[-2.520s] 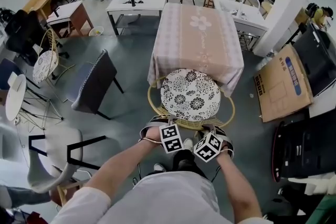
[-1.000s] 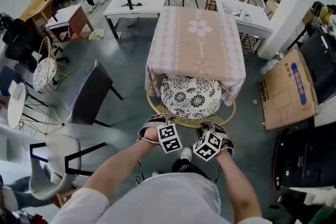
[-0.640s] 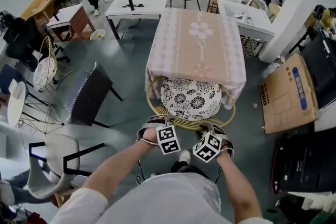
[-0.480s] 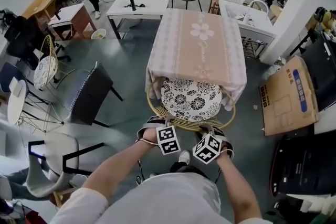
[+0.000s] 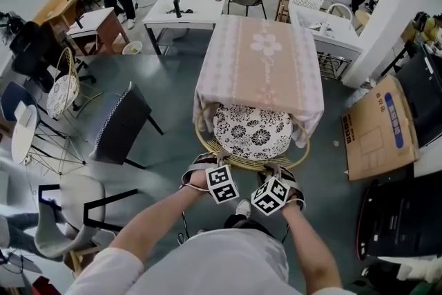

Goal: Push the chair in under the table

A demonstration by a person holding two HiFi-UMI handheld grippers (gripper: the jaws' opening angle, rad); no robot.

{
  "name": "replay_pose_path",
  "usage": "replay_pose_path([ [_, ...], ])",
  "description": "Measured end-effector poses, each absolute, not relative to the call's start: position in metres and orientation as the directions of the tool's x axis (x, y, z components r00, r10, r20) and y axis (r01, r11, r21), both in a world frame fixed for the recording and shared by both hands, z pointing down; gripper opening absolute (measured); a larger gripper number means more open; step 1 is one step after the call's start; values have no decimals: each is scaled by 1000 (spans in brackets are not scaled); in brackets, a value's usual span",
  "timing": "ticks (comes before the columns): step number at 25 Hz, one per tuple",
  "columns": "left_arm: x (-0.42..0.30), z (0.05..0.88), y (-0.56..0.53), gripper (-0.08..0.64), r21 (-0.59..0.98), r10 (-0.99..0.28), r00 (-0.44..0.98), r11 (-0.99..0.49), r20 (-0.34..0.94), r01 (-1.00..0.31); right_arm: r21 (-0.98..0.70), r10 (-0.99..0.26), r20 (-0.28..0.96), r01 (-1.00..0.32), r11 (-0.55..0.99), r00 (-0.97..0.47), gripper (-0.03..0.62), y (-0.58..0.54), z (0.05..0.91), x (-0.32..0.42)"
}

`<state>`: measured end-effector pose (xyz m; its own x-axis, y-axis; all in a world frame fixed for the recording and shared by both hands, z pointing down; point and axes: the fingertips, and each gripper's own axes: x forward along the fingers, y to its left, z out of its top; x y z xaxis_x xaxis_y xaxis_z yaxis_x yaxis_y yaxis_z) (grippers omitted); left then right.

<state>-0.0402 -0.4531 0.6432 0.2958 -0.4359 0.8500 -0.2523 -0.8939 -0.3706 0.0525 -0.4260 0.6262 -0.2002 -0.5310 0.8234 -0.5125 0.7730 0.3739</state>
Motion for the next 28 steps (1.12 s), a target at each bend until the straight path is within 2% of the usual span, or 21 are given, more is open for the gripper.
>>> replay_pose_path([
  [6,-45,628,-446,137,-367,-464,328,-875,823,-316,385,-567,801,-560,733,-192,100,-421,615,53],
  [9,-46,620,-444,137,-356,-476,349,-864,807,-356,370,-589,780,-602,708,-213,79,-418,603,50],
  [15,-43,597,-432,135,-289,-495,417,-837,763,-464,306,-603,758,-681,665,-248,65,-407,588,45],
  [19,-38,578,-420,103,-257,-521,470,-817,713,-516,242,-620,731,-742,626,-285,53,-399,572,35],
  [28,-40,536,-392,72,-136,-574,563,-762,595,-633,114,-705,623,-853,509,-337,29,-378,529,12],
])
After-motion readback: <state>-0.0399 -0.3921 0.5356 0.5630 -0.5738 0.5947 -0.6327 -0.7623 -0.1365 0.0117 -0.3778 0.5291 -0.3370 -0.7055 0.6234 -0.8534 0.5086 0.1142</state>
